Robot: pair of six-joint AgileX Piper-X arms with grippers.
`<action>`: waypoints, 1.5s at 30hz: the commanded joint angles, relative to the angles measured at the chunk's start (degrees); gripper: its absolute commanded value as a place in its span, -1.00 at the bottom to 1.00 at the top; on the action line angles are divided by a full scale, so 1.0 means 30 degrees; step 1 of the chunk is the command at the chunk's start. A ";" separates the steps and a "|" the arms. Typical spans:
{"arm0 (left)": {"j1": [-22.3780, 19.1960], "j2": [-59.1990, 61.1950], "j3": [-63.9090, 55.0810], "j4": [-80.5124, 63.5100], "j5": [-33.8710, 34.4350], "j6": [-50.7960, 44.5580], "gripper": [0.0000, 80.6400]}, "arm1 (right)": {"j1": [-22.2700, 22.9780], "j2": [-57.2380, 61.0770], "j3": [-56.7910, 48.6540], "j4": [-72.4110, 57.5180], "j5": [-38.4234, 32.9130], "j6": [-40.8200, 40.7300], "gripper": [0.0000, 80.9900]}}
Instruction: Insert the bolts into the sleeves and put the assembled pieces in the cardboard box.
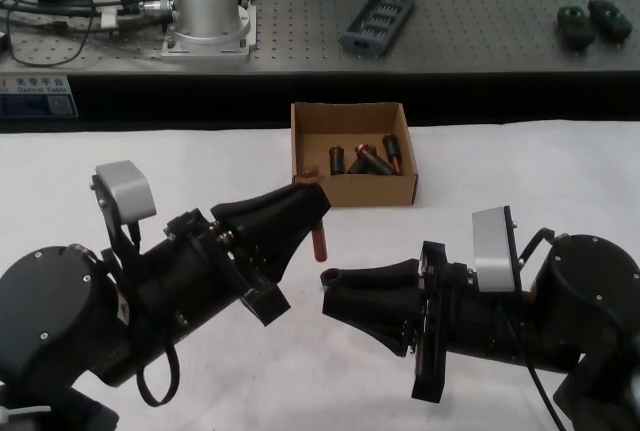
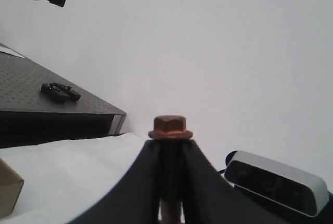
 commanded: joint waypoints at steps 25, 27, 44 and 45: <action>-0.0080 -0.0717 -0.0007 -0.0370 0.2170 0.0563 -0.98 | -0.0027 0.0014 -0.0547 -0.1334 -0.1497 0.1720 -0.82; -0.0080 -0.0717 -0.0007 -0.0370 0.2170 0.0563 -0.98 | -0.0027 0.0014 -0.0547 -0.1334 -0.1497 0.1720 -0.82; -0.0080 -0.0717 0.0353 -0.0370 0.1505 0.2915 -0.98 | -0.0027 0.0014 -0.0547 -0.1334 -0.1884 0.1280 -0.82; -0.0080 -0.0717 0.0478 -0.0370 0.1208 0.3128 -0.98 | -0.0027 0.0014 -0.0547 -0.1334 -0.1884 0.1280 -0.82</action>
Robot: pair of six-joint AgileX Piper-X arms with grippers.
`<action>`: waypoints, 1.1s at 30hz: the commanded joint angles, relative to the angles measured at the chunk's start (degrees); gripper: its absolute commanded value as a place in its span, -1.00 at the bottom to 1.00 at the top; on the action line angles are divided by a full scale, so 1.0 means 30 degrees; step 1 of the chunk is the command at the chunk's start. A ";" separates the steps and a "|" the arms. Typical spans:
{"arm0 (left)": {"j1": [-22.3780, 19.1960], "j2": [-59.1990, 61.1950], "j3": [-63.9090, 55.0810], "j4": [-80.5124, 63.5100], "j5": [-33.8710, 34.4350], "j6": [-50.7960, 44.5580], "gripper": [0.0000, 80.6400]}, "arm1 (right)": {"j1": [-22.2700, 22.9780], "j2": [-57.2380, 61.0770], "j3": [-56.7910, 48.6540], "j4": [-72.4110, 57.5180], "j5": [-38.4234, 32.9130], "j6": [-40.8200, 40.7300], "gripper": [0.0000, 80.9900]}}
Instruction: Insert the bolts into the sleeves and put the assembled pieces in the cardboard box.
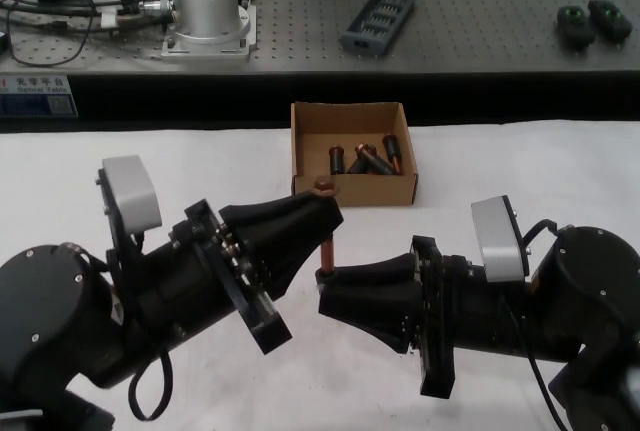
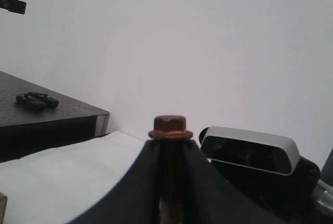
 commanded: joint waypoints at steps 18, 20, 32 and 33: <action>-0.0208 0.0661 0.0120 -0.0392 -0.1005 -0.1119 -0.98 | -0.0321 0.0058 -0.0096 -0.1035 -0.0322 0.0186 -0.82; -0.0270 0.0661 0.0120 -0.0392 -0.1010 -0.1116 -0.98 | -0.0321 0.0058 -0.0096 -0.1035 -0.0322 0.0186 -0.82; -0.0264 0.0661 0.0101 -0.0392 -0.1116 -0.2335 -0.98 | -0.0362 0.0058 -0.0096 -0.1035 -0.0322 0.0186 -0.82; -0.0264 0.0661 0.0101 -0.0392 -0.1151 -0.2470 -0.98 | -0.0362 0.0058 -0.0096 -0.1035 -0.0322 0.0186 -0.82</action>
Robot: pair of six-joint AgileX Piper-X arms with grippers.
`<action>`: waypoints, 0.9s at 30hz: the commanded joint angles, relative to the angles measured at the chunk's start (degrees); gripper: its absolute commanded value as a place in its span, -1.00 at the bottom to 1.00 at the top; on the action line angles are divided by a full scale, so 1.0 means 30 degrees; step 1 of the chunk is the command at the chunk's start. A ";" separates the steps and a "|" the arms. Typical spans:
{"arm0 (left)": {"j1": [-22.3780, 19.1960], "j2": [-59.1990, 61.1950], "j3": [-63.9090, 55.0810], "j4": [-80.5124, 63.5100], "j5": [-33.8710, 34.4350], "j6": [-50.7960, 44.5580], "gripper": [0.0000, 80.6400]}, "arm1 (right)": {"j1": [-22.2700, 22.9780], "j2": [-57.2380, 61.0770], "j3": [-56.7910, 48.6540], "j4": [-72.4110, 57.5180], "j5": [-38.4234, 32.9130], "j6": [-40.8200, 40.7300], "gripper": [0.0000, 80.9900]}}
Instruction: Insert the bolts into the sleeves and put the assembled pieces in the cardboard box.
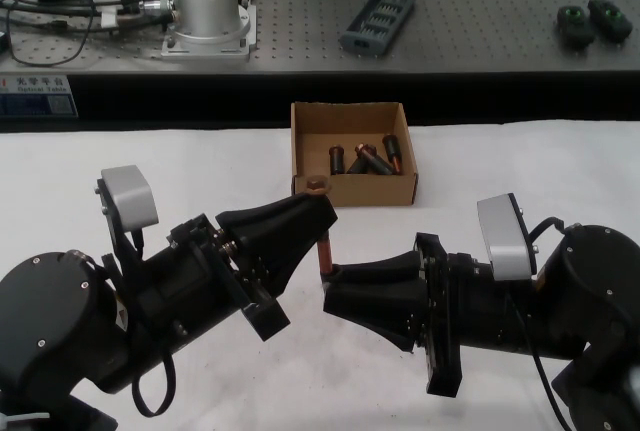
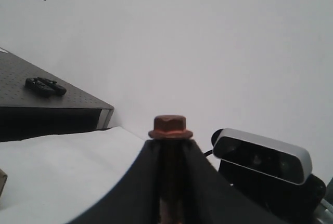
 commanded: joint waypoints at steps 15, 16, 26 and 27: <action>-0.0120 0.0185 -0.0118 -0.0173 -0.0172 -0.2430 -0.98 | -0.0437 0.0058 -0.0096 -0.0615 -0.0348 0.0046 -0.82; -0.0120 0.0185 -0.0118 -0.0173 0.0100 -0.2430 -0.98 | -0.0437 0.0058 -0.0096 -0.0615 -0.0348 0.0046 -0.82; -0.0120 0.0185 -0.0267 -0.0173 0.0728 -0.2317 -0.98 | -0.0437 0.0058 -0.0096 -0.0615 -0.0474 0.0046 -0.82; -0.0120 0.0185 -0.0267 -0.0173 0.0720 -0.2110 -0.98 | -0.0437 0.0058 -0.0096 -0.0615 -0.0485 0.0132 -0.82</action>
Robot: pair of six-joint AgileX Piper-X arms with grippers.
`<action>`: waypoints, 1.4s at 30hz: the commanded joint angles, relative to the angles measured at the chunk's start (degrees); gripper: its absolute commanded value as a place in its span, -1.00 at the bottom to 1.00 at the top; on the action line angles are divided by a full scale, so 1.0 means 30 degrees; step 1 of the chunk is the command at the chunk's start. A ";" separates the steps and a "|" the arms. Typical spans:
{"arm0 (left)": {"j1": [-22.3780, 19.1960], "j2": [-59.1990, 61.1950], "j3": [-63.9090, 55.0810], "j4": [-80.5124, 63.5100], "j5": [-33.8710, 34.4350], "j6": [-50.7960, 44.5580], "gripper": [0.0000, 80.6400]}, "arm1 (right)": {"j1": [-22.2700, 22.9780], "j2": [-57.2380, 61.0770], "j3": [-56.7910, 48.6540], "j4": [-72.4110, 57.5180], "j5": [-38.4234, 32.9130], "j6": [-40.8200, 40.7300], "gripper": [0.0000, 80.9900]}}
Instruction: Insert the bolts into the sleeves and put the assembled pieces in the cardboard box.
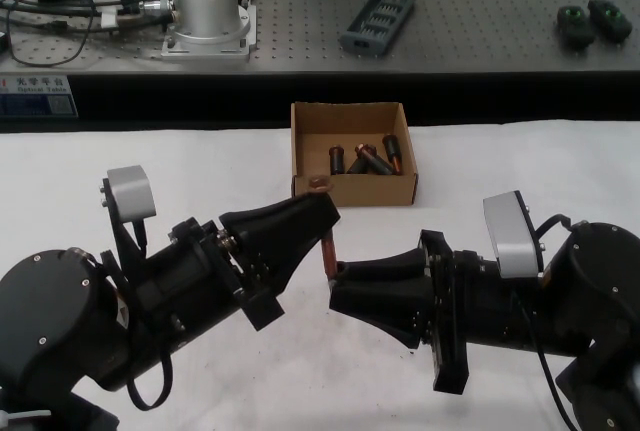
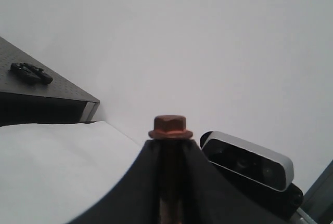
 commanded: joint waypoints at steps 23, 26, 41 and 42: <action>-0.0120 -0.0615 -0.0204 -0.0173 0.1968 0.2269 -0.98 | -0.0108 0.0058 -0.0096 -0.0447 -0.1145 0.0413 -0.82; -0.0120 -0.0615 -0.0204 -0.0173 0.1968 0.2643 -0.98 | -0.0108 0.0058 -0.0096 -0.0447 -0.1338 0.0413 -0.82; -0.0120 -0.0615 -0.0157 -0.0173 0.1910 0.3732 -0.98 | -0.0108 0.0058 -0.0096 -0.0447 -0.1896 0.0413 -0.82; -0.0120 -0.0615 -0.0157 -0.0173 0.1910 0.3761 -0.98 | -0.0108 0.0058 -0.0096 -0.0447 -0.2040 0.0413 -0.82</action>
